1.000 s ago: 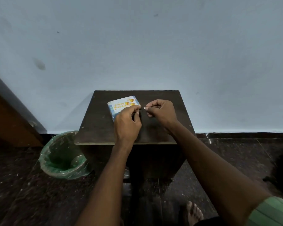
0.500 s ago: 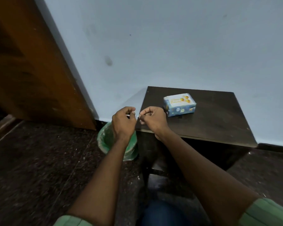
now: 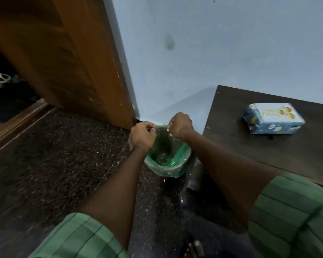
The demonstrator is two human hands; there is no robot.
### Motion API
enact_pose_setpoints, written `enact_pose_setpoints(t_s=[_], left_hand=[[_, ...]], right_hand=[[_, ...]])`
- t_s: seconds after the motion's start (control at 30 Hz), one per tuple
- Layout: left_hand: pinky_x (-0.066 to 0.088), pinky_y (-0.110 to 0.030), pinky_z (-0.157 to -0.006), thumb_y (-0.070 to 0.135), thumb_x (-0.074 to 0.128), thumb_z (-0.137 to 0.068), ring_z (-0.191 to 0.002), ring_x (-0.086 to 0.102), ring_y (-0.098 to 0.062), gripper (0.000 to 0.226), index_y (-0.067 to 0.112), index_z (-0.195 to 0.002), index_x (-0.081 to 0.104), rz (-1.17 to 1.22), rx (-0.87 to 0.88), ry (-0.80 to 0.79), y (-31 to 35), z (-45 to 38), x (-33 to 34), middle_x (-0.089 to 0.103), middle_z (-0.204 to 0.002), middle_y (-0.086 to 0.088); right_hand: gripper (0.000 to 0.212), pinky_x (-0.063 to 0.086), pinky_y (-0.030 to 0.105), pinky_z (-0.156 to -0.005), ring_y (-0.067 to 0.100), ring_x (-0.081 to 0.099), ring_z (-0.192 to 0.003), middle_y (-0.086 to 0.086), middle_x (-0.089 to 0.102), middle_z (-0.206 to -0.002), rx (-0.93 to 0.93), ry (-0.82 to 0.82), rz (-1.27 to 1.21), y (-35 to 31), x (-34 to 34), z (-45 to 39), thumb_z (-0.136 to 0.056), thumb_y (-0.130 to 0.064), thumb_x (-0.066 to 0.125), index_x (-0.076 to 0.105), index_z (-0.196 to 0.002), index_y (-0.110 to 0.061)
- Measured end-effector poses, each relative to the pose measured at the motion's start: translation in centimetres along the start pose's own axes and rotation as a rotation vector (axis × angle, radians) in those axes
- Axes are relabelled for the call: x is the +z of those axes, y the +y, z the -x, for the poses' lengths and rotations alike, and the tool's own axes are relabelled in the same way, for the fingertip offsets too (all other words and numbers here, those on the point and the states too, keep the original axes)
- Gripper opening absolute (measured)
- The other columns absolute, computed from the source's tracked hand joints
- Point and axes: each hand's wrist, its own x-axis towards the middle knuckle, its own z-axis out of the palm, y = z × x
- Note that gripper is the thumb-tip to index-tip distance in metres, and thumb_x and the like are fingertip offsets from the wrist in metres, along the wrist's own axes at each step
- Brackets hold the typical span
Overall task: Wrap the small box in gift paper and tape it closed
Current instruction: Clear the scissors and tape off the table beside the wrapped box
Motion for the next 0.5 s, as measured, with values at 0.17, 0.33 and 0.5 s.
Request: enact_pose_setpoints(t_s=[0.17,0.33,0.5], left_hand=[[0.050,-0.022,-0.078,0.019,0.073,-0.096,-0.095,0.073,-0.014,0.016,0.028,-0.106,0.083,-0.003,-0.026,-0.015,-0.6,-2.5,1.9,0.081,-0.107,0.008],[0.052,-0.023,-0.077,0.018,0.074,-0.097,-0.093,0.072,-0.012,0.015,0.027,-0.106,0.082,-0.001,-0.055,-0.033,-0.5,-3.4,3.2,0.081,-0.108,0.008],[0.057,-0.025,-0.081,0.016,0.071,-0.096,-0.095,0.074,-0.013,0.018,0.028,-0.104,0.082,-0.011,-0.060,-0.045,0.8,-3.1,3.7,0.081,-0.104,0.009]], right_hand=[[0.003,0.063,0.035,-0.070,0.030,0.073,-0.081,0.013,0.073,-0.085,0.093,-0.007,0.010,0.6,1.7,-2.7,-0.086,-0.002,0.073,0.075,-0.087,-0.003],[0.007,0.065,0.037,-0.072,0.029,0.076,-0.081,0.013,0.077,-0.089,0.204,-0.042,-0.055,0.9,2.1,-4.4,-0.082,-0.003,0.077,0.075,-0.084,-0.009],[0.003,0.053,0.028,-0.058,0.026,0.069,-0.076,0.008,0.069,-0.086,0.231,-0.003,-0.045,1.3,1.8,-5.0,-0.084,-0.010,0.073,0.071,-0.086,-0.010]])
